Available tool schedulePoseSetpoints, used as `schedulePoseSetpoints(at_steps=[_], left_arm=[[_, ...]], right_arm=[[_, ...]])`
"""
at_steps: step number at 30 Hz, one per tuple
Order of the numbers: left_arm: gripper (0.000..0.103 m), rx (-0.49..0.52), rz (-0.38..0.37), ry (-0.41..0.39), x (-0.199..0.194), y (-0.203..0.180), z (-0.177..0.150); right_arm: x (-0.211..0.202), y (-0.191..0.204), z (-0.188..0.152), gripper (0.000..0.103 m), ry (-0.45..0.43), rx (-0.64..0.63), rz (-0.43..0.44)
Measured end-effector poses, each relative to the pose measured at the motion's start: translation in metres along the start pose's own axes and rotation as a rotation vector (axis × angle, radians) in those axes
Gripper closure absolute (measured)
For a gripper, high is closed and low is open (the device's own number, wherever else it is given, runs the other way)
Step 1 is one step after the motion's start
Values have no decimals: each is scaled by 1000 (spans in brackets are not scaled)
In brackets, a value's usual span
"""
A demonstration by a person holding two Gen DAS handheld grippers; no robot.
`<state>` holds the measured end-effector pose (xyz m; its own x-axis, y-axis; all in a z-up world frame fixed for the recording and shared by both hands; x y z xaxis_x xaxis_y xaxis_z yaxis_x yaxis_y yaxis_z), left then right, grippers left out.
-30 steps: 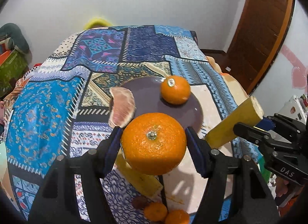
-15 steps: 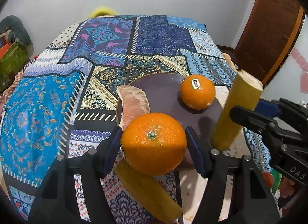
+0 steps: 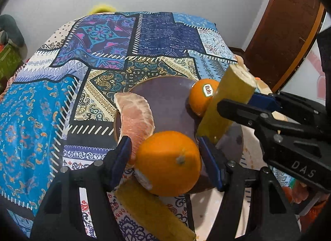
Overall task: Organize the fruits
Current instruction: 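Set the orange on the plate with the left tool while the right stands the banana there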
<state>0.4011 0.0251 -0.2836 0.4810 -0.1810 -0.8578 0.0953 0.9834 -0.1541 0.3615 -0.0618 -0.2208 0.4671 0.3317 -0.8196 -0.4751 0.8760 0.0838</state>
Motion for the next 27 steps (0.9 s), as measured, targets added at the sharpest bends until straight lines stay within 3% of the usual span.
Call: schedulePoseSetpoints(at_steps=[11, 14, 18, 27], left_arm=[[34, -46, -4, -34, -23, 13, -4], [34, -55, 13, -42, -30, 18, -5], [34, -66, 17, -45, -37, 22, -11], [34, -48, 35, -55, -55, 18, -25]], right_arm=[[9, -4, 4, 69, 23, 28, 24], [8, -5, 0, 67, 32, 31, 6], [2, -5, -7, 56, 32, 10, -31], [-15, -4, -31, 56, 56, -29, -50]])
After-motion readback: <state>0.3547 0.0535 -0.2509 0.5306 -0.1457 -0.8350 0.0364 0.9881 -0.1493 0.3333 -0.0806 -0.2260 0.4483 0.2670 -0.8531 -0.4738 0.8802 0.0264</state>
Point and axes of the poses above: each gripper's, at about its wrist camera, not at the fingertips, and x roughly the way its jaws point, y to its left, z to its top, the point moved 8 cm from there along x, roughly the way its jaws point, and after that the axes turned 6 degrees about y, right-handed, at the moved point
